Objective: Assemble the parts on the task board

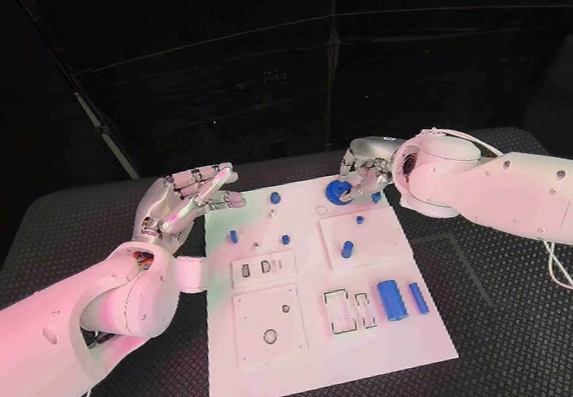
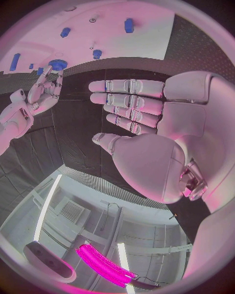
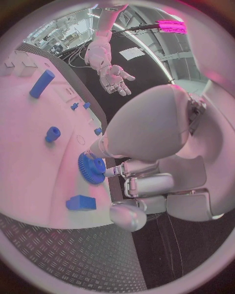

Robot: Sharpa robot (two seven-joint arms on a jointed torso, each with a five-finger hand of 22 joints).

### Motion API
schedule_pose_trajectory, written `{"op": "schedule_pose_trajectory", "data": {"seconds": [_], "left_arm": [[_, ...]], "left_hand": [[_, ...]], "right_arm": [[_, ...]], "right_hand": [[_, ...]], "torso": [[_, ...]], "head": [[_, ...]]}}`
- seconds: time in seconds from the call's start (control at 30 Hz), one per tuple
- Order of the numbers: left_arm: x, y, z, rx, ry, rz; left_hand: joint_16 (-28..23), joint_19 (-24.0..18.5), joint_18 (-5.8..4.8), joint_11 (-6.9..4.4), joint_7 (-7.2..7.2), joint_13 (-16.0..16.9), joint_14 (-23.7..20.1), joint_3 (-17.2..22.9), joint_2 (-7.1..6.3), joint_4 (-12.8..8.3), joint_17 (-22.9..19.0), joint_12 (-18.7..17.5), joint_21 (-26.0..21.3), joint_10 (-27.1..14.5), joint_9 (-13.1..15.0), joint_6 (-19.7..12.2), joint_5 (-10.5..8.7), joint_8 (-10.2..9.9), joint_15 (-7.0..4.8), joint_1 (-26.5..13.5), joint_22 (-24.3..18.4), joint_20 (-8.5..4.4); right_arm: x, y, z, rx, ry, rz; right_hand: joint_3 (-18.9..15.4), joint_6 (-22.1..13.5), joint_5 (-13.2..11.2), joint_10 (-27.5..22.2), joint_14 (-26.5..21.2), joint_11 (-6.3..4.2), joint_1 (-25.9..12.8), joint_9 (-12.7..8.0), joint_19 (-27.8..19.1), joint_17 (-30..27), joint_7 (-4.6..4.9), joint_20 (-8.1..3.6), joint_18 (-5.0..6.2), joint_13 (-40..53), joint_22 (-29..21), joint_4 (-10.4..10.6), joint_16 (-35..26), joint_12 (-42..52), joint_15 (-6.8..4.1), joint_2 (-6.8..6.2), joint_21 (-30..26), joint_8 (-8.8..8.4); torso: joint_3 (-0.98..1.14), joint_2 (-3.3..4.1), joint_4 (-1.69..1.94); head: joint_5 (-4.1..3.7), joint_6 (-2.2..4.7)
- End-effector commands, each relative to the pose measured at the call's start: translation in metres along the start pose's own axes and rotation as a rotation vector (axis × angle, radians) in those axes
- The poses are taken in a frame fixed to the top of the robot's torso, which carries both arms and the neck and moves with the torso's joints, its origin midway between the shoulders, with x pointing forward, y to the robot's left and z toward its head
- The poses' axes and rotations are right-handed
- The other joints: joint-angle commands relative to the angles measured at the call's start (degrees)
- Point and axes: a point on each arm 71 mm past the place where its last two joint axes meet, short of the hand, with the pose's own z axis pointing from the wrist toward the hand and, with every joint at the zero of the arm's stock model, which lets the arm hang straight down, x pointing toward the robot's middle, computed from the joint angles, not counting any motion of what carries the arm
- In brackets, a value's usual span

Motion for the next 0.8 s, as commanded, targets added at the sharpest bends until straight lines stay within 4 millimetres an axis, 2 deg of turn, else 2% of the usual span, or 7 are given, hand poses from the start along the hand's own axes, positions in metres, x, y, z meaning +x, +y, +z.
{"op": "schedule_pose_trajectory", "data": {"seconds": [0.03,0.33,0.47,0.63,0.67,0.77,0.8], "left_arm": [[0.0011,-0.0014,0.0005,0.01,0.01,-0.001],[0.0012,-0.0009,0.0009,0.008,0.012,-0.002],[0.0014,-0.0008,0.001,0.007,0.013,-0.003],[0.0015,-0.0008,0.0009,0.006,0.013,-0.003],[0.0014,-0.0008,0.0009,0.006,0.013,-0.003],[0.0015,-0.0009,0.0008,0.005,0.013,-0.003],[0.0015,-0.0009,0.0008,0.005,0.013,-0.003]], "left_hand": [[-0.18,-0.14,0.19,-0.04,0.16,-0.05,-0.14,0.04,0.47,-0.38,0.09,-0.36,-0.05,-0.06,-0.04,0.39,0.22,-0.31,0.3,0.14,-0.07,0.08],[-0.24,-0.16,0.19,-0.03,0.18,-0.06,-0.14,0.05,0.5,-0.44,0.14,-0.4,-0.06,-0.12,-0.04,0.39,0.22,-0.36,0.31,0.19,-0.08,0.08],[-0.25,-0.16,0.19,-0.02,0.19,-0.07,-0.14,0.05,0.51,-0.45,0.15,-0.41,-0.06,-0.15,-0.04,0.39,0.22,-0.37,0.31,0.19,-0.08,0.08],[-0.25,-0.16,0.19,-0.02,0.19,-0.07,-0.14,0.05,0.51,-0.45,0.15,-0.42,-0.06,-0.15,-0.04,0.39,0.22,-0.37,0.31,0.19,-0.08,0.08],[-0.25,-0.16,0.19,-0.02,0.19,-0.07,-0.14,0.05,0.51,-0.45,0.15,-0.42,-0.06,-0.15,-0.04,0.39,0.22,-0.37,0.31,0.19,-0.08,0.08],[-0.28,-0.17,0.19,0.0,0.21,-0.08,-0.14,0.05,0.54,-0.46,0.17,-0.45,-0.06,-0.22,-0.04,0.41,0.22,-0.38,0.32,0.2,-0.08,0.08],[-0.29,-0.17,0.19,0.0,0.22,-0.08,-0.14,0.05,0.54,-0.47,0.18,-0.46,-0.06,-0.24,-0.04,0.41,0.22,-0.39,0.32,0.21,-0.09,0.08]], "right_arm": [[-0.0008,0.0024,0.0006,-0.008,-0.028,-0.08],[0.0038,0.0048,0.0018,0.005,-0.034,-0.131],[0.0055,0.0057,0.0019,0.008,-0.04,-0.151],[0.0066,0.0067,0.0015,0.004,-0.046,-0.162],[0.0067,0.0072,0.0013,0.001,-0.048,-0.161],[0.0064,0.01,0.0004,-0.012,-0.065,-0.153],[0.0063,0.0108,0.0002,-0.015,-0.07,-0.152]], "right_hand": [[-0.03,0.42,0.27,0.22,5.23,0.06,0.38,0.05,0.4,11.5,0.02,0.07,-0.73,3.91,0.08,-0.26,0.21,0.18,0.21,0.21,0.22,0.35],[-0.43,0.9,0.42,0.42,5.26,-0.07,-0.61,0.05,0.56,11.66,-0.15,-0.01,-0.78,4.26,0.41,-0.07,0.27,0.45,0.12,0.31,0.42,0.76],[-0.31,1.53,0.65,0.57,5.28,-0.23,-0.54,0.1,0.63,11.76,-0.33,-0.1,-0.8,4.5,0.58,-0.32,0.3,0.61,-0.01,0.73,0.52,1.18],[0.34,2.51,2.63,0.92,5.28,-0.5,0.25,0.09,0.73,11.79,-0.57,-0.33,-0.83,5.04,0.78,-1.3,0.31,0.95,-0.25,1.75,0.65,1.71],[0.67,2.73,2.59,1.03,5.28,-0.55,0.58,0.08,0.74,11.82,-0.61,-0.38,-0.84,5.2,0.82,-1.58,0.32,1.05,-0.3,2.14,0.67,1.78],[1.93,2.98,0.03,1.06,5.3,-0.6,1.13,-0.13,0.82,11.92,-0.63,-0.49,-0.88,5.24,1.0,-2.24,0.36,1.01,-0.38,3.28,0.78,1.67],[2.09,3.01,-0.17,1.05,5.31,-0.6,1.15,-0.16,0.83,11.96,-0.63,-0.5,-0.89,5.24,1.03,-2.31,0.37,1.0,-0.38,3.4,0.79,1.65]], "torso": [[0.04,0.04,0.04],[0.06,0.03,0.01],[0.05,0.02,0.0],[0.04,-0.02,0.01],[0.05,-0.03,0.01],[0.03,-0.02,0.01],[0.04,-0.01,0.0]], "head": [[0.0,-0.07],[-0.02,-0.24],[-0.02,-0.3],[-0.03,-0.3],[-0.02,-0.3],[0.03,-0.23],[0.03,-0.21]]}}
